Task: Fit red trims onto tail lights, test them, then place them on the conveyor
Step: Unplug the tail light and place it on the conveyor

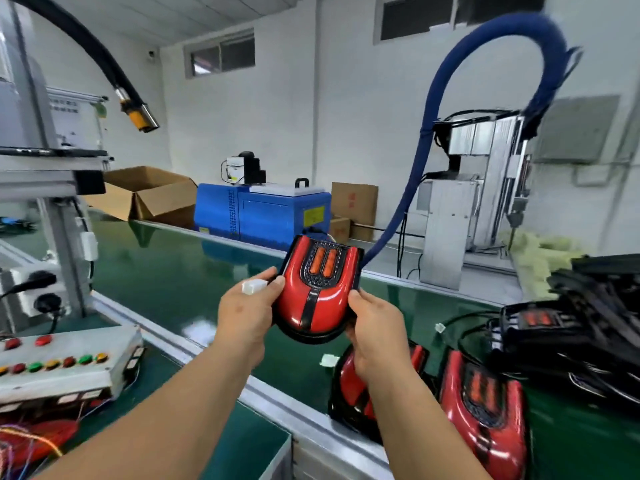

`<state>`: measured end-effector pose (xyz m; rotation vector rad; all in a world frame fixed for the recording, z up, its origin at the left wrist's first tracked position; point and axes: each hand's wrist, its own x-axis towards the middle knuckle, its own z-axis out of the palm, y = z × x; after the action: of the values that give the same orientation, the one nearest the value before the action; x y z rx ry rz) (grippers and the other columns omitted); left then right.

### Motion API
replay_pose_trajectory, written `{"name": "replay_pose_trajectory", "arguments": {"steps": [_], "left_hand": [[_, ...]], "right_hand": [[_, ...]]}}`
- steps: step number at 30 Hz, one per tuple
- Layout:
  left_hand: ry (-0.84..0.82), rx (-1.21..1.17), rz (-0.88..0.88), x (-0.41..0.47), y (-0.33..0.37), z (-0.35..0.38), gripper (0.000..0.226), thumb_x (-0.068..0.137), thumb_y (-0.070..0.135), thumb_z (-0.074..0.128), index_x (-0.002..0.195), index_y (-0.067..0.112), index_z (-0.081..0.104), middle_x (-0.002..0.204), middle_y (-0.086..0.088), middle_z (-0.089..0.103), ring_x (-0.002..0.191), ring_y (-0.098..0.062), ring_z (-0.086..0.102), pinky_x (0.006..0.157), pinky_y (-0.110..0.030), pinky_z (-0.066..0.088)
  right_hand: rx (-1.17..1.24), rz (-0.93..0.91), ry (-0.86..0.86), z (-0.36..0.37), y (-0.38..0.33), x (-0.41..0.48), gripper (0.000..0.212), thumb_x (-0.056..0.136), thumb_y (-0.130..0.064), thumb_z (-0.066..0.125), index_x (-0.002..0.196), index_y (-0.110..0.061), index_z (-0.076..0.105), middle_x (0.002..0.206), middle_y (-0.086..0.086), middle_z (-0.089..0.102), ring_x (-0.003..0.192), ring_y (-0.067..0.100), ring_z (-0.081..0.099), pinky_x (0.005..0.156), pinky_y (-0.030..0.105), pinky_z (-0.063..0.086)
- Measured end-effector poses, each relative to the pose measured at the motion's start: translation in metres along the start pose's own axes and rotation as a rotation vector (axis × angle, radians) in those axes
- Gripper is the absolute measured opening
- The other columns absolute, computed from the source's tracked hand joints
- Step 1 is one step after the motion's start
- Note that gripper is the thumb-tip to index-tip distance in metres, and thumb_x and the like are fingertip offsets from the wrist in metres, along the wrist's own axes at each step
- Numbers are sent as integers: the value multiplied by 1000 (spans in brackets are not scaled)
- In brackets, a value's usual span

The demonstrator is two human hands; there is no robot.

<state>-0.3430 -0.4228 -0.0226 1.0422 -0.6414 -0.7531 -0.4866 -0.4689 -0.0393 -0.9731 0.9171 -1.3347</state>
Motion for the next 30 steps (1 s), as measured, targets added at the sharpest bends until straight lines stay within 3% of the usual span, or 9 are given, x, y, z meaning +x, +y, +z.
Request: {"name": "replay_pose_trajectory", "arguments": {"steps": [3,6,11,15,19,24,27,28,30], "left_hand": [[-74,-6,-26,-16,-21,25,18,88,6,69,95,21,73,85,-1,75,74,-13,66,76,-30,51],[-149,19,-64,-30,-42,44,18,87,4,70,95,19,73,96,-9,75,84,-20,68,84,-33,52],[-208,103,-85,-38,-67,57,19,86,4,70,98,19,74,96,-7,77,90,-20,71,80,-30,53],[-208,173,-119,-39,-76,60,21,86,1,70,91,21,75,91,-5,77,85,-18,71,77,-29,53],[-240,357,-74,-39,-84,63,18,86,6,72,95,21,76,88,1,77,85,-13,70,76,-26,53],[-367,608,-18,-44,-78,70,37,71,36,71,105,23,77,94,8,76,91,-8,70,90,-30,55],[-449,600,-5,-40,-72,69,44,68,50,64,77,8,73,79,4,67,75,-11,62,80,-29,49],[-466,581,-1,-38,-73,68,44,74,49,62,80,6,74,83,2,68,79,-11,63,83,-30,48],[-432,616,10,-35,-74,65,32,88,35,62,111,17,75,111,4,71,105,-9,64,101,-32,46]], "right_hand": [[-27,-49,54,-42,-5,-12,21,94,-4,55,105,1,72,105,10,71,99,22,64,95,40,49],[-139,-92,84,-78,-6,-21,23,88,1,49,72,-5,65,74,12,52,75,23,43,70,39,36],[-509,-118,151,-112,-6,-27,24,86,-3,48,65,7,52,63,10,48,63,20,41,64,33,37],[-1088,-139,180,-118,-13,-34,27,89,-17,46,63,-11,47,65,-1,53,56,13,45,48,28,29],[-1355,-122,248,-124,-11,-36,25,89,-19,42,65,-18,49,73,-4,55,69,18,53,55,30,37],[-1246,-182,320,-136,-5,-31,22,94,-24,42,79,-17,57,83,-2,57,75,16,56,59,30,38],[-1210,-222,323,-139,1,-30,28,97,-27,43,77,-17,60,81,-2,58,70,10,53,53,25,33],[-1191,-239,326,-140,2,-30,30,98,-27,43,75,-17,59,79,-1,58,69,9,53,52,23,31],[-1168,-262,338,-141,3,-30,34,99,-27,42,70,-18,57,77,-1,58,69,9,52,52,22,29]]}}
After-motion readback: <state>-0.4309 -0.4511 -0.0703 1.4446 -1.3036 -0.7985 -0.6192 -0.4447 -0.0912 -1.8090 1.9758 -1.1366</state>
